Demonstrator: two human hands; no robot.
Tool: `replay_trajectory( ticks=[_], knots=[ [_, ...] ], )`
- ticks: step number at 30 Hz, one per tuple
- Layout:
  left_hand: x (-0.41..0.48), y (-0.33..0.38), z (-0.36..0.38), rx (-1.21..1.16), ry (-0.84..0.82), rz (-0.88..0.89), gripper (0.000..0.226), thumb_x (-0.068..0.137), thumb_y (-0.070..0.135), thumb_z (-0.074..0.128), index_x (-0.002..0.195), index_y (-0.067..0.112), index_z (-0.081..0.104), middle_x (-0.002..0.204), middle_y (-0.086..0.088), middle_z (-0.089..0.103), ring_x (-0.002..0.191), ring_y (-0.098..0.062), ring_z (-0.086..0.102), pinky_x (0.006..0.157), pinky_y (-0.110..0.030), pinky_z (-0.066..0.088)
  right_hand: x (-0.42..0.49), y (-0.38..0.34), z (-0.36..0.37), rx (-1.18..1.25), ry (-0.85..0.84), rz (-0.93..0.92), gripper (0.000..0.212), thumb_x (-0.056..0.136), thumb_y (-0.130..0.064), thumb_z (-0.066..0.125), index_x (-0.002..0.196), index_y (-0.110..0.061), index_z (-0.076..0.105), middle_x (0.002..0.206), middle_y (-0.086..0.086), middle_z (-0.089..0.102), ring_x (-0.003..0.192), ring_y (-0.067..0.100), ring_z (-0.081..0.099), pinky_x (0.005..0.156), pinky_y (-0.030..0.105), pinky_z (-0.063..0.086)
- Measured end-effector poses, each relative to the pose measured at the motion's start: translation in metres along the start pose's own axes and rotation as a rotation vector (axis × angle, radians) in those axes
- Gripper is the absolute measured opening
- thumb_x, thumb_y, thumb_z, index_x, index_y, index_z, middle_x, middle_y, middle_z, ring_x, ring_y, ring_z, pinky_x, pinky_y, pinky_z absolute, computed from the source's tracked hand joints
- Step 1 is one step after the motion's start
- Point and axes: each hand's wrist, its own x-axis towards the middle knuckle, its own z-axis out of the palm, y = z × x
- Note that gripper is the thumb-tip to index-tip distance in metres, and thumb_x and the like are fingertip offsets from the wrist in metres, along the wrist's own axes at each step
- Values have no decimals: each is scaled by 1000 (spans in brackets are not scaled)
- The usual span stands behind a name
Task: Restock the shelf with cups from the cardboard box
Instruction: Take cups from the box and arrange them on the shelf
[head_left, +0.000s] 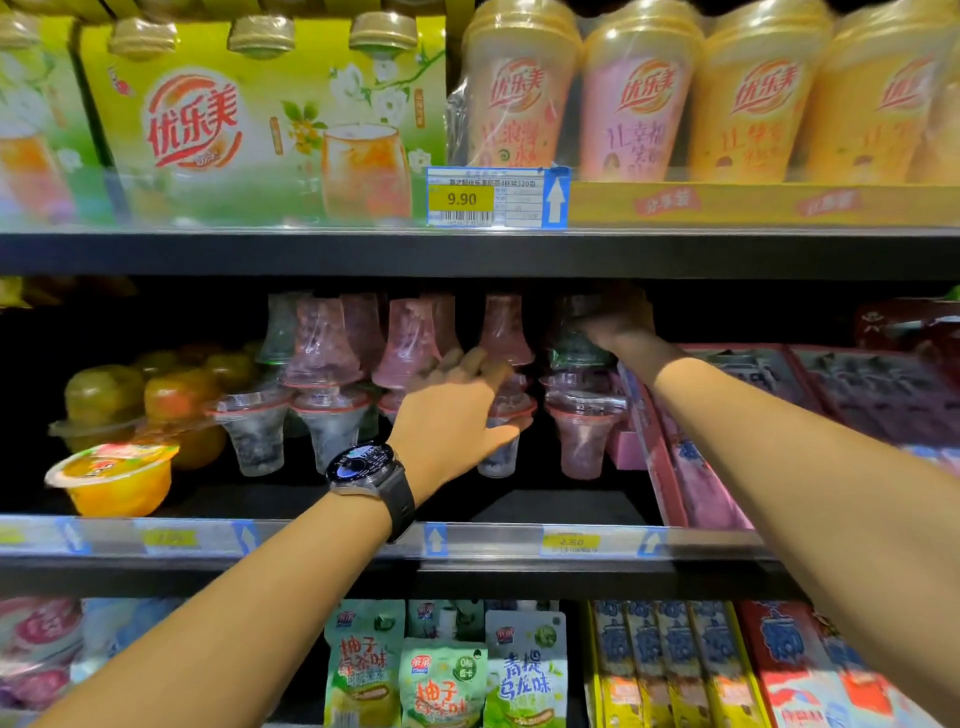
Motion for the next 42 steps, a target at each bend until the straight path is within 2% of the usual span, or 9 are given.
replay_trajectory(
  ticks=[6, 9, 16, 25, 31, 34, 37, 39, 42],
  knots=[
    [0, -7, 6, 60, -4, -7, 63, 88, 66, 48, 136, 25, 48, 134, -1, 49, 121, -24, 47, 100, -40, 40, 3, -5, 4, 23, 13, -34, 46, 76, -27, 73, 119, -18, 60, 127, 9, 59, 118, 32, 54, 94, 40, 50],
    [0, -8, 8, 77, -15, -7, 63, 87, 66, 50, 136, 25, 48, 135, 0, 49, 122, -24, 47, 100, -40, 41, 1, -8, 7, 7, -3, -54, 59, 76, -28, 74, 130, -15, 53, 136, 11, 51, 126, 33, 47, 101, 43, 44],
    [-2, -6, 5, 56, 10, 6, 62, 87, 62, 52, 136, 23, 50, 134, -1, 50, 121, -25, 47, 101, -39, 37, 0, -9, 7, -49, -27, -73, 70, 79, -29, 75, 140, -17, 44, 143, 10, 46, 130, 33, 44, 103, 38, 45],
    [-2, -7, 8, 57, 21, 12, 62, 86, 62, 54, 134, 24, 50, 132, -1, 51, 121, -24, 47, 102, -39, 36, -9, -7, -5, 6, -43, -57, 81, 67, -45, 80, 137, -21, 49, 139, 7, 52, 127, 32, 49, 102, 38, 46],
    [-5, -6, -1, 33, 0, 19, 60, 88, 56, 56, 135, 20, 49, 132, -4, 51, 119, -27, 49, 96, -37, 43, -39, -2, -21, -153, 32, -130, 57, 77, -40, 70, 124, -9, 57, 122, 14, 62, 112, 33, 58, 85, 32, 49],
    [-8, -4, -5, 35, -44, 3, 56, 90, 53, 56, 133, 18, 50, 127, -6, 54, 111, -28, 55, 87, -39, 50, -70, -5, -28, -247, 48, -149, 60, 79, -37, 71, 128, -8, 52, 128, 16, 54, 116, 35, 53, 91, 37, 48],
    [-10, -3, -11, 53, -82, -18, 50, 91, 53, 52, 122, 14, 56, 111, -8, 60, 94, -28, 61, 73, -37, 51, -107, -12, -32, -371, -44, -247, 71, 77, -34, 74, 138, -14, 44, 143, 12, 39, 129, 33, 40, 99, 42, 45],
    [-14, 0, -20, 69, -83, -22, 49, 92, 54, 51, 120, 14, 57, 104, -9, 62, 90, -29, 61, 68, -36, 46, -131, -13, -31, -418, -104, -350, 71, 77, -35, 72, 138, -14, 41, 138, 12, 42, 125, 33, 41, 93, 41, 46],
    [-24, 3, -34, 97, -81, -32, 53, 93, 56, 50, 126, 14, 53, 110, -11, 61, 100, -31, 59, 77, -39, 48, -162, -17, -31, -460, -141, -388, 45, 82, -41, 67, 110, -9, 52, 109, 13, 58, 103, 35, 56, 73, 38, 45]
  ],
)
